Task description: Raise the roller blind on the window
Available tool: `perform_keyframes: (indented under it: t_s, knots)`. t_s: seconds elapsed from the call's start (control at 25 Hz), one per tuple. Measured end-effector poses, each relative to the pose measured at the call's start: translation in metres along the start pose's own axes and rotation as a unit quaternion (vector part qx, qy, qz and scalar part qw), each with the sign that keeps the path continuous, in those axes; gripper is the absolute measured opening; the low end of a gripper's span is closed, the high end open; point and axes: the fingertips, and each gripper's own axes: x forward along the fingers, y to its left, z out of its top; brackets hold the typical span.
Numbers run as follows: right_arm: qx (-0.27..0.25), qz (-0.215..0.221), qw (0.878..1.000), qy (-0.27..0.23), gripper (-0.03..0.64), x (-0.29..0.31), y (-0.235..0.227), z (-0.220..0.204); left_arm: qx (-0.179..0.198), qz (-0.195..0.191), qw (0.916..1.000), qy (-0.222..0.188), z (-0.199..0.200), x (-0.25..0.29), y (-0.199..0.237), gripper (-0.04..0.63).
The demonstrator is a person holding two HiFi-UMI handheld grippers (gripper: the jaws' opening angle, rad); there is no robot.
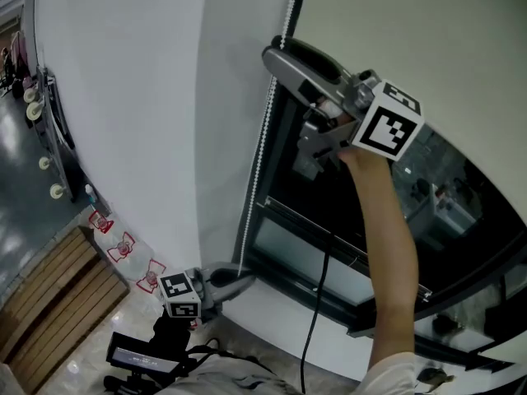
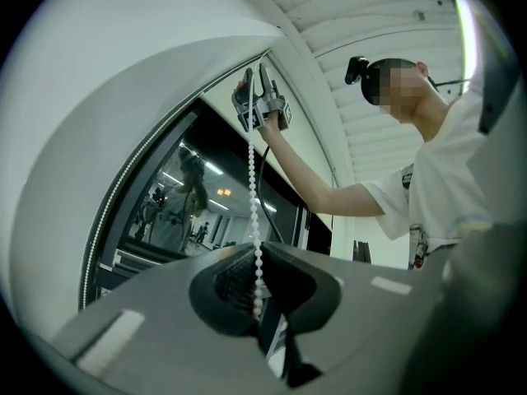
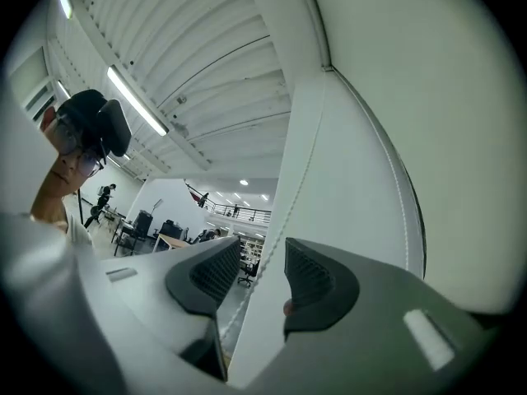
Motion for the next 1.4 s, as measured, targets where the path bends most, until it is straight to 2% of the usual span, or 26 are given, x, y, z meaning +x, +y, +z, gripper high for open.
perform_keyframes:
  t_s: [0.24, 0.4, 0.56, 0.72, 0.92, 1.24, 1.4]
  knots:
    - [-0.014, -0.006, 1.000, -0.015, 0.142, 0.023, -0.018, 0.049, 0.000, 0.003, 1.0000, -0.006, 0.019, -0.004, 0.002, -0.002]
    - [-0.018, -0.005, 0.999, -0.026, 0.130, 0.029, -0.021, 0.064, 0.002, 0.006, 0.9999, -0.010, 0.023, -0.006, 0.006, -0.002]
    - [-0.020, -0.015, 0.999, -0.032, 0.110, 0.037, -0.023, 0.068, 0.003, 0.005, 0.9999, -0.014, 0.024, -0.012, 0.007, -0.002]
    - [-0.014, -0.042, 0.998, -0.052, 0.021, 0.029, -0.030, 0.072, 0.003, 0.006, 0.9998, -0.017, 0.025, -0.011, 0.007, -0.002]
    - [0.016, -0.061, 0.996, -0.069, 0.015, 0.021, -0.037, 0.069, 0.001, 0.005, 0.9999, -0.016, 0.023, -0.012, 0.007, -0.002]
    - [0.007, -0.052, 0.996, -0.071, 0.014, 0.003, -0.020, 0.074, 0.001, 0.004, 0.9999, -0.010, 0.014, 0.002, 0.003, -0.002]
    - [0.016, -0.057, 0.996, -0.064, 0.014, 0.005, -0.014, 0.062, 0.000, 0.000, 1.0000, -0.009, 0.011, 0.001, 0.002, -0.002]
